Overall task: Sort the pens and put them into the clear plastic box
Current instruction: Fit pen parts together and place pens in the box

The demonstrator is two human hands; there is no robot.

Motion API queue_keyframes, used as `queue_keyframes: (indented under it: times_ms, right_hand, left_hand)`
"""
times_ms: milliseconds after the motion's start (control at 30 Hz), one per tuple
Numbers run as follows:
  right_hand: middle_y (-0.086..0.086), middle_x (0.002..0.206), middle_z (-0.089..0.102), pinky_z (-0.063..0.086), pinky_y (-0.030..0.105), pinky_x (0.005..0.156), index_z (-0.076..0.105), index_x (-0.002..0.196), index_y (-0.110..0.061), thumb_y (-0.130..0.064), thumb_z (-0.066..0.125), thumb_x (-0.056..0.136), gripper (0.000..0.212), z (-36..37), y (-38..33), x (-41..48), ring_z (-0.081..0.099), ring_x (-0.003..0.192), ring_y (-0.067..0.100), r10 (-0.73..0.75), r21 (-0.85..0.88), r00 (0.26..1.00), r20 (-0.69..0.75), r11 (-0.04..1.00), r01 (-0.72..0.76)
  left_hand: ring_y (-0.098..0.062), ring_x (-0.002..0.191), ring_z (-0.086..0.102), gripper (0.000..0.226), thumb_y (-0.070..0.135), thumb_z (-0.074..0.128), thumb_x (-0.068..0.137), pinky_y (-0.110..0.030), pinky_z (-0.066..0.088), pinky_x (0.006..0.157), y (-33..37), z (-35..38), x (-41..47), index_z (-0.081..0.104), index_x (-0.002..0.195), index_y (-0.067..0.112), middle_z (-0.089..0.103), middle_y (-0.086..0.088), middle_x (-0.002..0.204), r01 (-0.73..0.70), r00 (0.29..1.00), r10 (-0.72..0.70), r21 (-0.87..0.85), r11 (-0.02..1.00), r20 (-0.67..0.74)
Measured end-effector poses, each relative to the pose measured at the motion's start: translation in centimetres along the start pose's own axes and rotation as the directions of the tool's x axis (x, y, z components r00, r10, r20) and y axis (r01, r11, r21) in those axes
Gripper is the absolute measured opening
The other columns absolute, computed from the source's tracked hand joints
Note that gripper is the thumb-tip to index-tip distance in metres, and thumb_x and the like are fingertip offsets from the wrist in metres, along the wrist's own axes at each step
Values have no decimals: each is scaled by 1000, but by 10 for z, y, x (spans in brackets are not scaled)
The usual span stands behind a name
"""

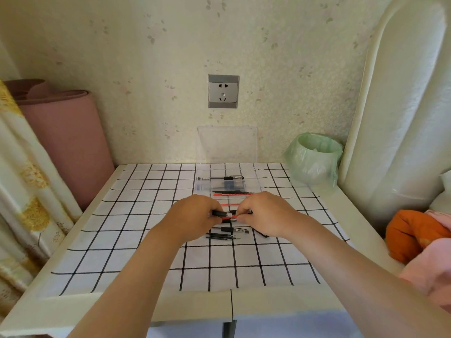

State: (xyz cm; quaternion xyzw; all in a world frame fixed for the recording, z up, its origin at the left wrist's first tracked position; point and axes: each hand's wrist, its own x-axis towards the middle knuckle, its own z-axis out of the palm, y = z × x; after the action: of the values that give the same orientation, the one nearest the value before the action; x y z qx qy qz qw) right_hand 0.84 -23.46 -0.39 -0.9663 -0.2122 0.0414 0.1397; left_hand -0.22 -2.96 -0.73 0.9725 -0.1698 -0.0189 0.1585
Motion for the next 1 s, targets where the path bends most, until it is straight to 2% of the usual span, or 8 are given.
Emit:
queue_keyframes:
  times_ms: [167, 300, 500, 700, 767, 867, 933, 1000]
  right_hand:
    - [-15, 96, 68, 46, 27, 72, 74, 99, -31, -37, 70, 85, 15, -4, 13, -4, 62, 90, 9, 46, -75, 998, 37, 996, -43]
    - [-17, 87, 58, 44, 25, 67, 72, 97, -31, -38, 75, 79, 19, -1, 16, -9, 58, 86, 9, 67, -65, 994, 88, 996, -61]
    - [-18, 80, 51, 37, 23, 60, 70, 98, -32, -44, 76, 77, 24, 6, 22, -14, 53, 81, 7, 75, -60, 987, 141, 996, -67]
    - [-17, 86, 55, 43, 24, 64, 71, 100, -33, -43, 76, 78, 25, 6, 26, -14, 55, 81, 6, 76, -18, 985, 152, 997, -75]
    - [-16, 91, 60, 48, 26, 71, 71, 101, -32, -45, 72, 82, 23, 3, 25, -12, 57, 84, 6, 76, 28, 991, 113, 996, -80]
    - [-14, 100, 64, 49, 28, 79, 70, 105, -30, -36, 62, 92, 17, 2, 21, -3, 59, 91, 7, 34, 85, 996, -87, 996, -27]
    - [-10, 105, 63, 48, 30, 83, 67, 112, -28, -29, 56, 96, 20, 3, 19, 7, 58, 97, 10, -2, 42, 980, -198, 999, 11]
    - [-5, 113, 62, 47, 34, 90, 64, 120, -26, -22, 50, 97, 28, 6, 19, 18, 55, 106, 15, -35, -25, 972, -231, 999, 30]
  left_hand:
    - [-10, 89, 60, 12, 35, 63, 89, -29, 52, 78, -5, 4, -2, 69, 99, 34, 66, 11, 96, 53, 993, -57, 41, 998, 106]
    - [-12, 88, 60, 6, 36, 65, 86, -27, 49, 72, -1, 10, -4, 64, 92, 34, 64, 9, 96, 10, 983, -26, 89, 996, 184]
    - [-12, 86, 59, 10, 37, 69, 83, -26, 47, 70, -1, 15, -6, 62, 90, 34, 62, 11, 91, 14, 979, -37, 112, 994, 203]
    - [-10, 93, 58, 32, 34, 70, 84, -30, 52, 81, -7, 20, -4, 58, 114, 35, 60, 12, 104, 7, 990, -14, 53, 999, 142]
    - [-10, 92, 58, 30, 33, 68, 86, -29, 52, 80, -10, 23, -2, 60, 115, 34, 60, 10, 106, 4, 986, -15, 69, 998, 164]
    - [-11, 92, 58, 31, 34, 69, 86, -27, 50, 77, -11, 23, -1, 60, 116, 31, 59, 9, 105, 12, 986, -19, 40, 999, 167]
    - [-11, 95, 57, 35, 35, 69, 85, -30, 51, 82, -11, 20, 0, 58, 118, 32, 58, 9, 109, 22, 994, -21, -1, 1000, 106]
    - [-12, 99, 56, 38, 35, 68, 86, -31, 52, 83, -12, 19, 0, 54, 122, 31, 54, 9, 115, 16, 1000, -16, -16, 1000, -26]
